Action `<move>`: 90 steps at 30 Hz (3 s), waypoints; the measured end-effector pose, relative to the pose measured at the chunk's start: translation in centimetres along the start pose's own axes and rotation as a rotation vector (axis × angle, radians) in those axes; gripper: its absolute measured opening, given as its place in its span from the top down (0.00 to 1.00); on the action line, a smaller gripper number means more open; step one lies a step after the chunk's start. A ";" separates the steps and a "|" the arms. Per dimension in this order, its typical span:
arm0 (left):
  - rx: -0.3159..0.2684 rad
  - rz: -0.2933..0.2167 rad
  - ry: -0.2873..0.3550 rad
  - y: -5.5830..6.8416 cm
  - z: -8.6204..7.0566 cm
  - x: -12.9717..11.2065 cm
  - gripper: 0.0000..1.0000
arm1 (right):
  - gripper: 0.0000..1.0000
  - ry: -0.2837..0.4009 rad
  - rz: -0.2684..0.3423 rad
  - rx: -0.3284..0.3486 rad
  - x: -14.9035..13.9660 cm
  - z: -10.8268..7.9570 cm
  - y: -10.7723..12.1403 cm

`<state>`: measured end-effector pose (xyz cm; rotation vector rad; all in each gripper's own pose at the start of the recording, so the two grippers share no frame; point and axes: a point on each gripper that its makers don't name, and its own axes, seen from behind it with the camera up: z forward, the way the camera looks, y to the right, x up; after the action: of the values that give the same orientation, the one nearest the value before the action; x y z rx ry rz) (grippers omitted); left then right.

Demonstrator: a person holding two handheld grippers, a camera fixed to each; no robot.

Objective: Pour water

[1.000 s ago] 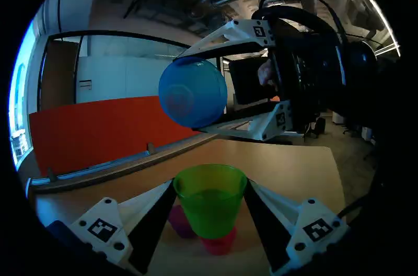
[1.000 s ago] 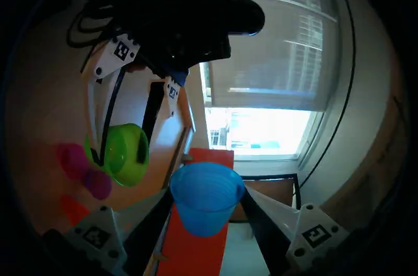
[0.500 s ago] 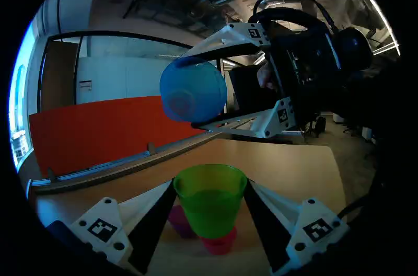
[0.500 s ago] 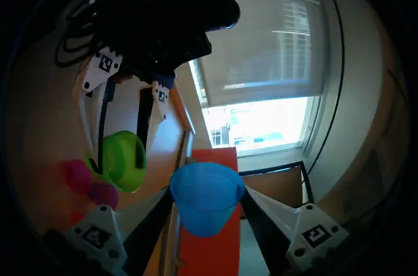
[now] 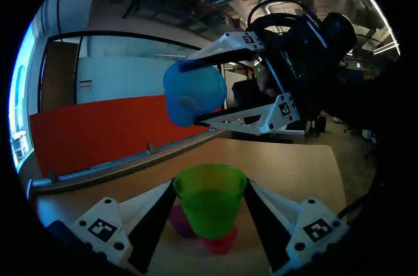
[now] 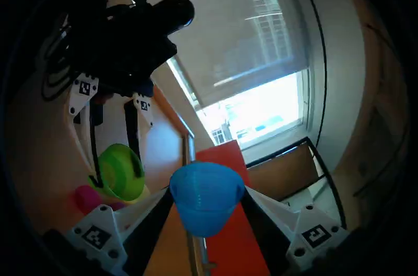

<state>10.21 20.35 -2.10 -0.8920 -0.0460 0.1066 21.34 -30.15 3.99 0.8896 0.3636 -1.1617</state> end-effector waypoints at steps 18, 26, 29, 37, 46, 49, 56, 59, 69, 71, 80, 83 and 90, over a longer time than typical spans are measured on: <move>0.011 0.002 0.000 -0.4 -0.4 0.2 0.13 | 0.09 0.013 0.370 0.012 -0.7 -0.6 -1.1; 0.015 0.002 -0.001 -0.6 -0.6 0.1 0.12 | 0.09 0.028 0.563 0.042 -0.5 -0.6 -2.2; 0.018 0.002 -0.001 -0.7 -0.6 0.1 0.12 | 0.09 0.024 0.615 0.049 -0.7 -0.6 -2.6; 0.021 0.002 0.002 -0.8 -0.7 0.2 0.12 | 0.09 -0.012 0.755 0.072 -1.5 -0.6 -3.9; 0.027 0.003 0.002 -1.0 -0.9 0.3 0.13 | 0.09 0.001 0.872 0.074 -1.0 -0.8 -4.0; 0.029 0.003 0.003 -1.2 -0.9 0.4 0.12 | 0.09 0.012 0.922 0.077 -0.7 -0.8 -4.0; 0.035 0.003 0.003 -1.4 -1.0 0.5 0.12 | 0.09 0.038 1.031 0.078 -0.2 -0.9 -3.6; 0.035 0.004 0.003 -1.3 -1.0 0.5 0.12 | 0.09 0.045 1.048 0.076 -0.2 -1.0 -3.6; 0.041 0.009 -0.011 -1.4 -1.1 0.3 0.12 | 0.09 0.031 1.042 0.076 -0.4 -1.4 -4.0; 0.041 0.010 -0.016 -1.4 -1.1 0.2 0.12 | 0.09 0.030 1.047 0.075 -0.5 -1.5 -4.1; 0.047 0.006 -0.027 -1.6 -1.1 -0.2 0.12 | 0.09 0.019 1.057 0.071 -1.4 -2.0 -4.7; 0.052 -0.001 -0.035 -1.8 -1.1 -0.5 0.12 | 0.09 0.013 1.064 0.078 -1.7 -2.1 -5.3; 0.062 -0.018 -0.069 -2.3 -1.3 -1.8 0.12 | 0.09 -0.011 1.068 0.095 -2.9 -2.6 -7.0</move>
<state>8.74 17.72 -1.07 -0.8260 -0.1148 0.1211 14.42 -27.15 1.39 0.9623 -0.1896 -0.1920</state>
